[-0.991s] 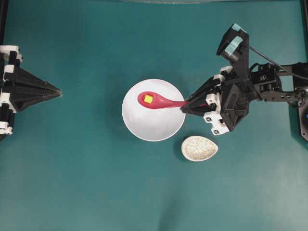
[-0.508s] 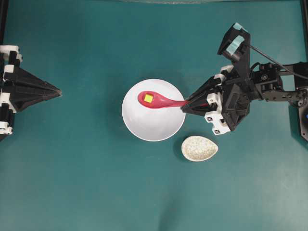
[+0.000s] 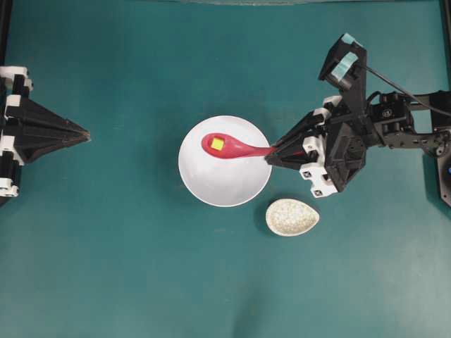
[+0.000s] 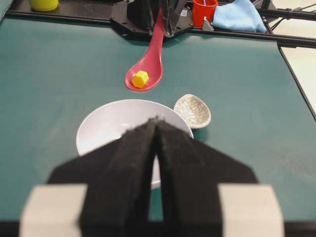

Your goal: Scoop the yellow hexagonal prism block from the bowl with a spoon using the right arm.

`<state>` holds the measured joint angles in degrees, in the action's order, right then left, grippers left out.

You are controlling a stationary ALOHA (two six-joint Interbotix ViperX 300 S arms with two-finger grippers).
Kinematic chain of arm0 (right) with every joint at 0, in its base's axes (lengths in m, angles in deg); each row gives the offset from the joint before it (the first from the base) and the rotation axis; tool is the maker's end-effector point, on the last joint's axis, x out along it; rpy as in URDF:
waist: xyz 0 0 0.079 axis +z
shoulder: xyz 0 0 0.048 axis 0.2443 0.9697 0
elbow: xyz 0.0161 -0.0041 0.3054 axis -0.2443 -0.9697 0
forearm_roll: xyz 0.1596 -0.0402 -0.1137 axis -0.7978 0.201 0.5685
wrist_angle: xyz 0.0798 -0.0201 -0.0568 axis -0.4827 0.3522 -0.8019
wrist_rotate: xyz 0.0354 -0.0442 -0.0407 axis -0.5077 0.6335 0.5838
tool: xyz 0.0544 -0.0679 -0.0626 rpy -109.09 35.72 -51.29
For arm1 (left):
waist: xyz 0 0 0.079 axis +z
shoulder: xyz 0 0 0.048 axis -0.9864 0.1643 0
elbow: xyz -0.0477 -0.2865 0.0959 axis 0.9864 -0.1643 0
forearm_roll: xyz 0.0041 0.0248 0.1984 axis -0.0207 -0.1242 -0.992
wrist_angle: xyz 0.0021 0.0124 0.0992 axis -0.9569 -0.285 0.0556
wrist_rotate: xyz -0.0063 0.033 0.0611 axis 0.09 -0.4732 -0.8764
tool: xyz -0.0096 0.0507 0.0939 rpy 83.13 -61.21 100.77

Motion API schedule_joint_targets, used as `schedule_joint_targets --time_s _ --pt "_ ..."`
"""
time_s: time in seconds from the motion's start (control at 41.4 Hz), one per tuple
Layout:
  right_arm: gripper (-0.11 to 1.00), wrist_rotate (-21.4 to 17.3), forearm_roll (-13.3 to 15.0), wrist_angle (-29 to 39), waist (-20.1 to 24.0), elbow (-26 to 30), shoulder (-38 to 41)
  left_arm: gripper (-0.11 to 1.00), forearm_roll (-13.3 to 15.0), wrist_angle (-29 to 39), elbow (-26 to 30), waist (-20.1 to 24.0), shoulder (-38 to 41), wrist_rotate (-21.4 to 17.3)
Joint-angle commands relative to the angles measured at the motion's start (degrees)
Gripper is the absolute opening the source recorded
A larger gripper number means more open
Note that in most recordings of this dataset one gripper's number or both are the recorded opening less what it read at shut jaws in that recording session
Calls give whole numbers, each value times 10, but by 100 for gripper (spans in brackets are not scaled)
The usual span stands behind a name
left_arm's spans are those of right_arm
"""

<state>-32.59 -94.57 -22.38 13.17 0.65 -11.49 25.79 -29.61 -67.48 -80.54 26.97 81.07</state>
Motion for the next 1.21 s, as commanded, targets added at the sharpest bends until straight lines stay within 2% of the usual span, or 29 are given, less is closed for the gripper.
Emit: schedule_joint_targets --time_s 0.0,1.184 --pt "21 2 2 -5 0 13 -13 1 -2 -3 11 0 5 0" --pt "21 2 9 -8 0 12 -13 1 -2 -1 11 0 7 2"
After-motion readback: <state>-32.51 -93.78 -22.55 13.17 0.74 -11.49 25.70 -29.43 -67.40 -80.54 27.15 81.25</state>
